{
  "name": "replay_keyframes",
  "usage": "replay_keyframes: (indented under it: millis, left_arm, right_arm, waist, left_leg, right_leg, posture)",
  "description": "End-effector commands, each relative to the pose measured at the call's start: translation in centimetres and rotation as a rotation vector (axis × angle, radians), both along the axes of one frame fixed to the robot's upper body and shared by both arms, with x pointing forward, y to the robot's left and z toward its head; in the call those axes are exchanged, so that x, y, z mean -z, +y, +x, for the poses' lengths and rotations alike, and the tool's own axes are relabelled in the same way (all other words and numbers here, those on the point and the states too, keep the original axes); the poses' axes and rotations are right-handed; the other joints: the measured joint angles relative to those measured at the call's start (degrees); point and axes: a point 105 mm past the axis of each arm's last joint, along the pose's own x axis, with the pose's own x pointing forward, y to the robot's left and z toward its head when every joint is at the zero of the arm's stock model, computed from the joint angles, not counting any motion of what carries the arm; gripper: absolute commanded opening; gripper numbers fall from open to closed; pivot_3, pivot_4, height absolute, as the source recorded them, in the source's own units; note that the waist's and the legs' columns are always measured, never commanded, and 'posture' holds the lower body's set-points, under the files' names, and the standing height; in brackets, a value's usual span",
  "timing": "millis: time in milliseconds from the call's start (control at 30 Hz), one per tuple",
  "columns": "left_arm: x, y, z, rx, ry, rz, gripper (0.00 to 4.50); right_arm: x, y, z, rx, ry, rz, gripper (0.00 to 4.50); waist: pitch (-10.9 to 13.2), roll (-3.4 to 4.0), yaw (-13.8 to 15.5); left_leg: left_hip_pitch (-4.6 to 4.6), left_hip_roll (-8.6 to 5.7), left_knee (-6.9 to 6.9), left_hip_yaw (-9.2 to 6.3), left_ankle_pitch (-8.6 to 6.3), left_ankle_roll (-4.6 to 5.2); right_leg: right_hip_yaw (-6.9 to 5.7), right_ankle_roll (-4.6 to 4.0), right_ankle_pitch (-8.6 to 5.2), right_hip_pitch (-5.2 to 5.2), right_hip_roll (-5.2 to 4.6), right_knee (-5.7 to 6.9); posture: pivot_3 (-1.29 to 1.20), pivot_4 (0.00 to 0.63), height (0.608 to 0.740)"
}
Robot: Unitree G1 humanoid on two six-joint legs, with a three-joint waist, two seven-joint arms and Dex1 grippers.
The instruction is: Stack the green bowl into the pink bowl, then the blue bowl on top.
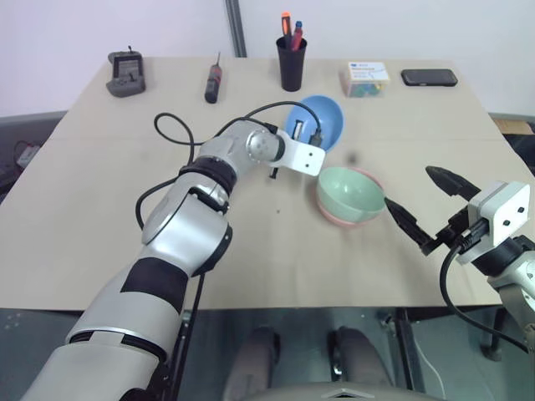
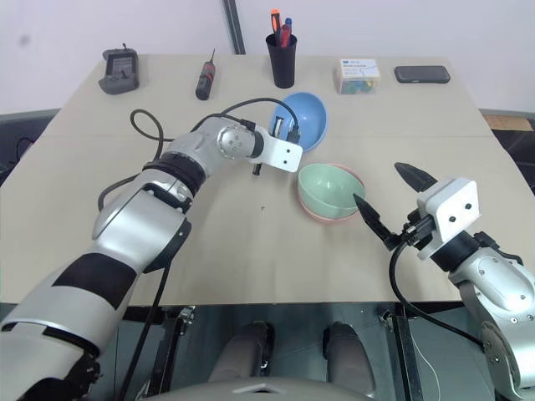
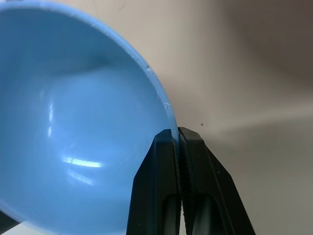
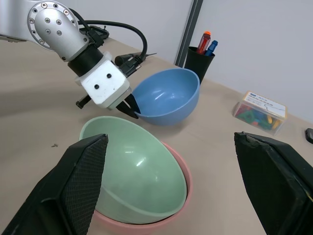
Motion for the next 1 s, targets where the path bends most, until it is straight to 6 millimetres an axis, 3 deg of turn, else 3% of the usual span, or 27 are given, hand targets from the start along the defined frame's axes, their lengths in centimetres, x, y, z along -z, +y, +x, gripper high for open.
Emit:
replay_keyframes:
  millis: [33,133,233,433,633,667,700,767,1000]
  left_arm:
    - [-3.1,-1.0,-0.8,0.094,-0.004,-0.125,0.1]
    - [-5.3,-1.6,-3.5,0.29,0.104,-0.21,0.1]
    - [-7.1,-0.8,-6.4,0.443,0.256,-0.222,0.1]
    - [-8.4,0.6,-9.8,0.541,0.397,-0.17,0.1]
    - [-8.2,-0.9,-12.0,0.657,0.442,-0.242,1.88]
    - [-8.0,-1.1,-12.1,0.66,0.438,-0.257,2.54]
    - [-7.9,-1.1,-12.1,0.653,0.434,-0.273,2.54]
    - [-8.0,-1.0,-11.6,0.607,0.422,-0.32,3.24]
    - [-9.6,0.2,-10.9,0.442,0.415,-0.557,3.24]
  right_arm:
    - [-0.7,0.1,-0.2,-0.007,-0.044,-0.008,4.37]
    - [-0.6,0.0,-0.3,-0.006,-0.044,-0.011,4.37]
    - [-0.4,-0.3,-0.8,-0.001,-0.038,-0.016,4.37]
    - [0.2,-1.3,-2.1,0.027,-0.01,-0.044,4.37]
    - [0.2,-1.7,-1.9,0.036,-0.009,-0.052,4.37]
    - [0.2,-1.5,-1.7,0.027,-0.009,-0.051,4.37]
    - [0.2,-1.4,-1.6,0.019,-0.009,-0.051,4.37]
    - [0.3,-1.2,-1.5,0.008,-0.005,-0.051,4.37]
    - [0.4,-1.0,-0.8,-0.031,0.013,-0.041,4.37]
  waist:
    - [0.0,0.0,0.0]
    - [0.0,0.01,-0.1]
    - [0.0,0.02,-0.1]
    - [0.0,0.05,-0.3]
    - [0.0,0.05,0.0]
    - [0.0,0.06,-0.1]
    - [0.0,0.08,-0.2]
    - [0.0,0.08,-0.4]
    - [0.0,0.07,-0.3]
  left_leg:
    - [0.0,0.0,0.0,0.0,0.0,0.0]
    - [0.0,0.01,-0.01,0.01,0.0,0.0]
    - [-0.02,0.04,-0.02,0.02,0.0,0.0]
    - [0.02,0.06,-0.01,0.04,0.0,0.0]
    - [0.1,0.08,0.07,0.01,0.0,0.0]
    - [0.15,0.08,0.08,0.01,0.0,0.0]
    - [0.18,0.08,0.08,0.01,0.0,0.0]
    - [0.2,0.09,0.07,0.02,0.0,0.0]
    - [0.16,0.09,0.06,0.01,0.0,0.0]
  right_leg:
    - [0.0,0.0,0.0,0.0,0.0,0.0]
    - [0.0,0.0,0.0,-0.02,0.0,0.0]
    - [0.0,-0.01,0.0,-0.04,0.0,-0.01]
    - [0.06,-0.02,0.0,-0.01,0.0,0.02]
    - [0.04,-0.01,0.01,0.12,0.02,0.06]
    - [0.04,-0.01,0.01,0.16,0.02,0.08]
    - [0.04,-0.01,0.01,0.17,0.04,0.09]
    - [0.06,-0.01,0.01,0.16,0.05,0.09]
    - [0.06,-0.02,0.01,0.14,0.07,0.05]
  posture:
    - [0.0,0.15,0.74]
    - [0.0,0.15,0.74]
    - [0.0,0.15,0.74]
    - [0.0,0.15,0.74]
    - [0.0,0.15,0.74]
    - [0.0,0.15,0.74]
    - [0.0,0.15,0.74]
    - [0.0,0.15,0.74]
    - [0.0,0.15,0.74]
